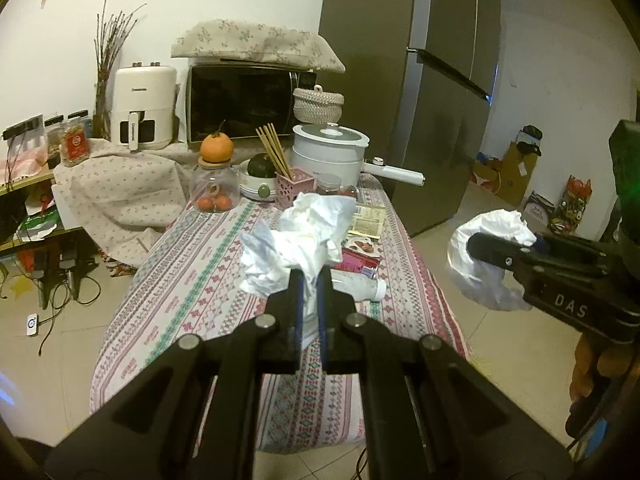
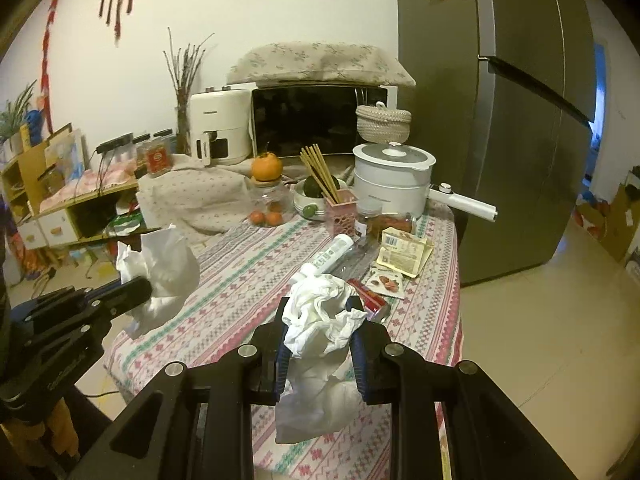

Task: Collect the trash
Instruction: 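Lift both held tissues off the table and carry them toward the bin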

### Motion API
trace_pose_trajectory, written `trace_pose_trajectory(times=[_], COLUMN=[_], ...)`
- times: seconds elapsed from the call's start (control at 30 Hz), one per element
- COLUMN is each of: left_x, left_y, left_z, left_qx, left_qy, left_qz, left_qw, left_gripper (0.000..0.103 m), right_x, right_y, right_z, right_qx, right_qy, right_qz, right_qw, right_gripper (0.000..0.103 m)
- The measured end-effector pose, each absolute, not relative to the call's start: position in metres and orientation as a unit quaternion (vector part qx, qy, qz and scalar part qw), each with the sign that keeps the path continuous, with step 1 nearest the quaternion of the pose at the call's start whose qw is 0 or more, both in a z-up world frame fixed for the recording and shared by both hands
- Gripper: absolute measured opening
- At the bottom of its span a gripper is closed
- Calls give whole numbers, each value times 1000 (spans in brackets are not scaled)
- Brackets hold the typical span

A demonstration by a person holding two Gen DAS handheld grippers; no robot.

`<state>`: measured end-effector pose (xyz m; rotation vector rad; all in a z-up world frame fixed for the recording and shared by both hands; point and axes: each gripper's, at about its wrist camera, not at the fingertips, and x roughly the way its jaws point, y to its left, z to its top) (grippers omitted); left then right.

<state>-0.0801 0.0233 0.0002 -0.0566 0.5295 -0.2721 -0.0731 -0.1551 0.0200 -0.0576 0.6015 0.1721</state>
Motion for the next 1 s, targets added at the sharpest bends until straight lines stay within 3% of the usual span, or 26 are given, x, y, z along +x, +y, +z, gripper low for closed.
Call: trace_pose_trajectory(times=[0.57,1.0], left_x=[-130,-169], left_y=[-22,-95], left_z=[-48,-156], left_qx=[-5,33], left_qy=[313,451], left_qz=[-170,-273], left_qw=[935,849], left_gripper=[7,7], right_x=[-132,-181], right_y=[-185,-249], right_z=[-17,-134], right_qx=[-10,50], right_qy=[361,544], right_qz=[110,55], right_qw=[926,836], right_gripper=[26,27])
